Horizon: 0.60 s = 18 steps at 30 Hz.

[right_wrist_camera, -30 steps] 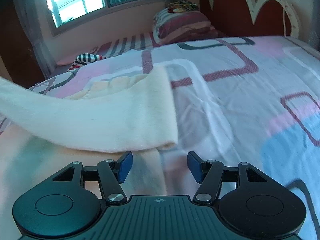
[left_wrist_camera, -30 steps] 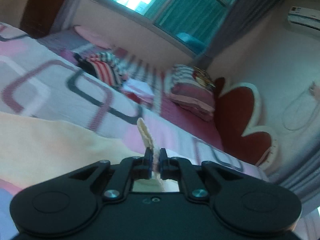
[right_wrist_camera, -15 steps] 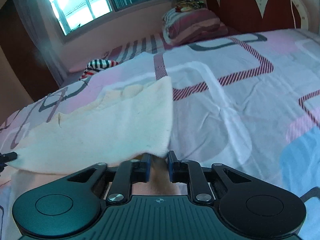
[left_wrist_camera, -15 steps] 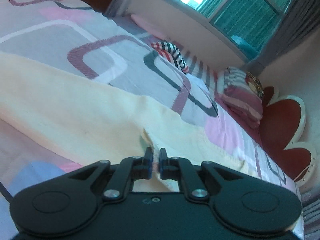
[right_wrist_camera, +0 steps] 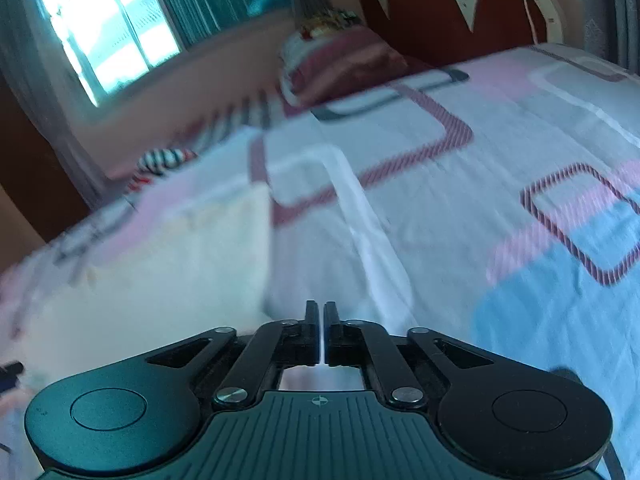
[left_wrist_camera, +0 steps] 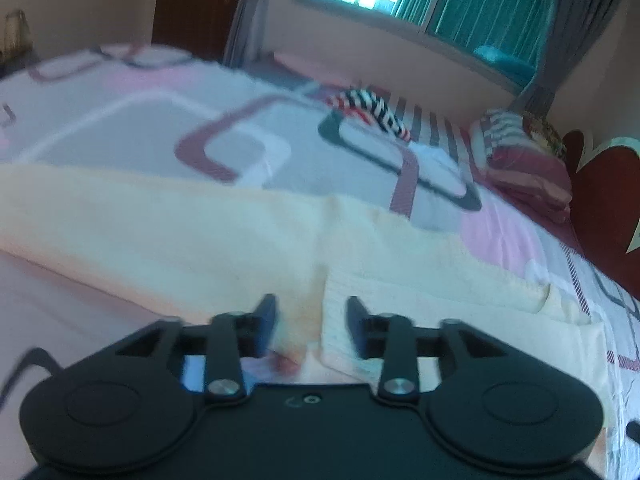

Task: Fold small clothes
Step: 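Open the right tool to release the sleeve onto the sweater body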

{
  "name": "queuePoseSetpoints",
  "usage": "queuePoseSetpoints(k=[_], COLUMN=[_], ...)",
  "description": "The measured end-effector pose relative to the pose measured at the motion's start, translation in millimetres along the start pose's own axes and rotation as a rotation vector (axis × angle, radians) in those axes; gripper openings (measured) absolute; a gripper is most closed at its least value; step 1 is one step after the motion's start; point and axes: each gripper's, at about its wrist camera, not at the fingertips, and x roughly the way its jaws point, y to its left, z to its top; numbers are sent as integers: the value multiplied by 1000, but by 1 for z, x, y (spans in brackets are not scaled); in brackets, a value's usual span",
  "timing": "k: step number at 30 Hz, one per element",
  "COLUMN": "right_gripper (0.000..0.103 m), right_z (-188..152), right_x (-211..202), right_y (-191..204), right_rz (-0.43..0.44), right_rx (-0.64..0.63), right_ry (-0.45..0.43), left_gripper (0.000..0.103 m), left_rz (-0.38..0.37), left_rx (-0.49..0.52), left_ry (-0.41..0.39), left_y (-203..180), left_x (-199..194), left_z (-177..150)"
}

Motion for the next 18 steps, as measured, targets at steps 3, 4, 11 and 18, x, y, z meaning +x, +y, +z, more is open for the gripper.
queuePoseSetpoints(k=[3,4,11,18], right_gripper=[80,79,50,27], right_z=[9,12,33,59], right_x=[7,12,69,118], right_y=[10,15,31,29], right_rz=[20,37,50,79], right_rx=[-27,-45,-26,33], right_ry=[-26,-35,25,64], left_gripper=[48,52,56,55], left_rz=[-51,-70,-142,-124], left_rx=[44,67,215,209], left_ry=[-33,-38,4,77], left_y=[-13,-20,-68,-57], left_x=[-12,-14,15,41], left_z=[2,1,-13,-20])
